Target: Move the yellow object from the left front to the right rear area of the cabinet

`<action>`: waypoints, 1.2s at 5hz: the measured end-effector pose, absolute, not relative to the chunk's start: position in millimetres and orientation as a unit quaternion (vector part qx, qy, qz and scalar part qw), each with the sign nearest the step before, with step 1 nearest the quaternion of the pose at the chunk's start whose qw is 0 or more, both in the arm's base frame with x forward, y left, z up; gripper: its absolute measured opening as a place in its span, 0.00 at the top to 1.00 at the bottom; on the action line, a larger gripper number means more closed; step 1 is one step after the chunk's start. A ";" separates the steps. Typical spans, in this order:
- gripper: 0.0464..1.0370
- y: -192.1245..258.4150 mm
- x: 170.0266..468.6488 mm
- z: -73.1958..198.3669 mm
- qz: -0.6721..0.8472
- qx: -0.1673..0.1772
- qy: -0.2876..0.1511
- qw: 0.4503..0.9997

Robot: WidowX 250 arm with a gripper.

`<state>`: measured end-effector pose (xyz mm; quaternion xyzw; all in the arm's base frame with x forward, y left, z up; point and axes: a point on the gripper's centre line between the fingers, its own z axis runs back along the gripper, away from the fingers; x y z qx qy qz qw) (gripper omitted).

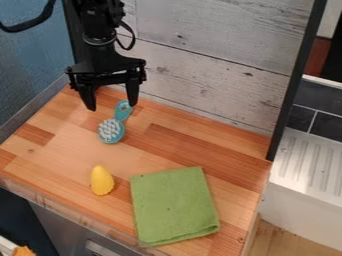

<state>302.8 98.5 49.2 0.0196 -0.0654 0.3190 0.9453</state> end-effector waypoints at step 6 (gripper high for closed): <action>0.04 82.3 228.9 11.8 0.283 0.048 -0.026 0.958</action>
